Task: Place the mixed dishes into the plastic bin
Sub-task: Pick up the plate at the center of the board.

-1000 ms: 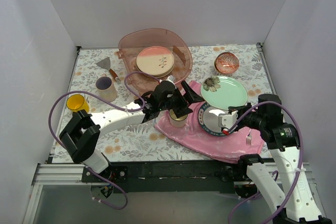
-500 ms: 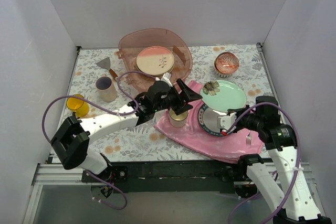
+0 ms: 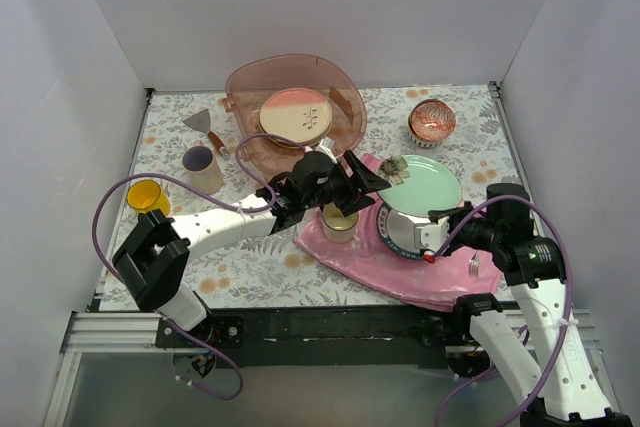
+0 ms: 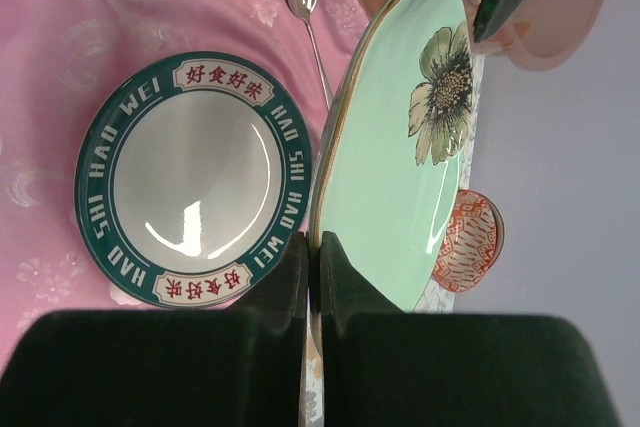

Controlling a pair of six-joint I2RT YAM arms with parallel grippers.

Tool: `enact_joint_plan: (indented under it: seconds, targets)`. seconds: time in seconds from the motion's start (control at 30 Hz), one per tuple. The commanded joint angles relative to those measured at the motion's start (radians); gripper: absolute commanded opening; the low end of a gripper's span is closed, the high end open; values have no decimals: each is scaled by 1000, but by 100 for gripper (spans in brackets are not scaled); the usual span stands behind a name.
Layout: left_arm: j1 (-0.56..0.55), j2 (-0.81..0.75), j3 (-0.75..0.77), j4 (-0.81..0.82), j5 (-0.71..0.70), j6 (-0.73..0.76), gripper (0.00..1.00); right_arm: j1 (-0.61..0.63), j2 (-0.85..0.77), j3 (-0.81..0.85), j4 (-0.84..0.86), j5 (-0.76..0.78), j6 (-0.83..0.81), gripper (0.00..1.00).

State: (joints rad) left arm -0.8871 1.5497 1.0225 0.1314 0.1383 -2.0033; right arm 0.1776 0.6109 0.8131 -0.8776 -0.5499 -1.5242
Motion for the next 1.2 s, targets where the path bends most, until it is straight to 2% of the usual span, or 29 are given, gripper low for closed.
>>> enact_joint_plan:
  seconds: [0.0, 0.07, 0.3, 0.33, 0.4, 0.57, 0.63, 0.67, 0.73, 0.77, 0.83, 0.87, 0.93, 0.97, 1.07, 1.17]
  targets:
    - [-6, 13, 59, 4, 1, -273, 59, 3, -25, 38, 127, -71, -48, 1]
    - [-6, 21, 57, 14, 6, -272, 53, 3, -28, 32, 127, -77, -50, 1]
    - [-4, 44, 47, 89, 49, -246, 22, 3, -37, 18, 131, -91, -44, 1]
    - [-6, 44, 41, 103, 59, -244, 11, 2, -39, 17, 131, -94, -41, 1]
    - [-6, 41, 19, 152, 69, -239, 0, 3, -43, 14, 126, -94, -37, 1]
    - [-4, -2, -33, 227, 61, -200, 0, 3, -62, -6, 114, -100, -30, 1]
    - [2, -39, -76, 278, 55, -186, 0, 3, -76, -20, 118, -108, -11, 7]
    - [5, -54, -96, 304, 52, -183, 0, 3, -88, -26, 126, -111, -2, 16]
    - [17, -95, -154, 364, 43, -190, 0, 3, -99, -38, 132, -122, 12, 24]
    - [22, -108, -171, 382, 34, -192, 0, 3, -108, -49, 134, -127, 19, 33]
    - [34, -132, -208, 401, 21, -183, 0, 3, -120, -63, 134, -134, 25, 44]
    - [40, -154, -214, 401, 12, -177, 0, 3, -132, -77, 132, -137, 25, 56]
    - [59, -180, -234, 399, 12, -166, 0, 3, -146, -87, 134, -140, 25, 70]
    - [72, -191, -243, 410, 12, -164, 0, 3, -160, -95, 134, -140, 32, 79]
    - [103, -226, -263, 405, 15, -147, 0, 2, -186, -112, 137, -139, 59, 86]
    - [135, -249, -262, 386, 32, -131, 0, 2, -218, -129, 179, -128, 133, 88]
